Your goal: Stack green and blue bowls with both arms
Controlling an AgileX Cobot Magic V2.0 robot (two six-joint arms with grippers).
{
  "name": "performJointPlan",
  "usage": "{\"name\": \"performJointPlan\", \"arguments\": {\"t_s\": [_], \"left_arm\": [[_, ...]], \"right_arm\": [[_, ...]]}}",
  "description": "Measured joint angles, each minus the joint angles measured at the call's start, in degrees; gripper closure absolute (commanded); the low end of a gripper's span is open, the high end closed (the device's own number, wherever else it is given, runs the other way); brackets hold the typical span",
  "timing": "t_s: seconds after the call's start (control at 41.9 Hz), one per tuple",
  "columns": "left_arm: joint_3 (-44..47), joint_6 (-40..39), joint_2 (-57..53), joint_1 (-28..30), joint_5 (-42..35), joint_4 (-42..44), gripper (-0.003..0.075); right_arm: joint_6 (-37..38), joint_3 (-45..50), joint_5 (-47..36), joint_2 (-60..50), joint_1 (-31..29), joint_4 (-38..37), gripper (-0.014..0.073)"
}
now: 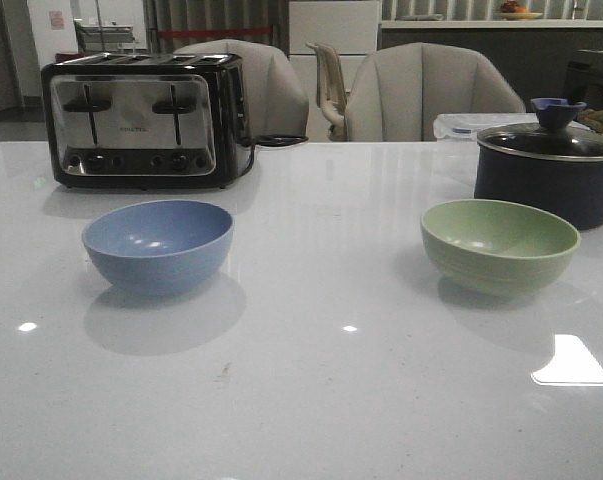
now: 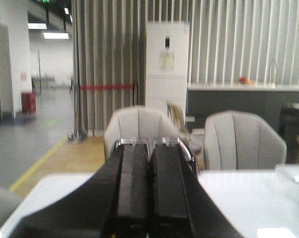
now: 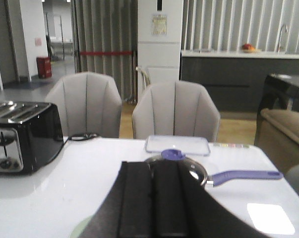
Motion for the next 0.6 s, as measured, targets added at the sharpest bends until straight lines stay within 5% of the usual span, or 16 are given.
{"name": "performJointPlan", "arguments": {"t_s": [0.215, 0.597], "left_arm": [[-6.2, 0.0, 9.8, 0.0, 13.0, 0.0, 0.0618], [-2.6, 0.0, 18.2, 0.0, 16.0, 0.0, 0.0618]], "right_arm": [[0.0, -4.9, 9.3, 11.8, 0.0, 0.0, 0.0559], [0.0, -4.9, 15.2, 29.0, 0.0, 0.0, 0.0559]]}}
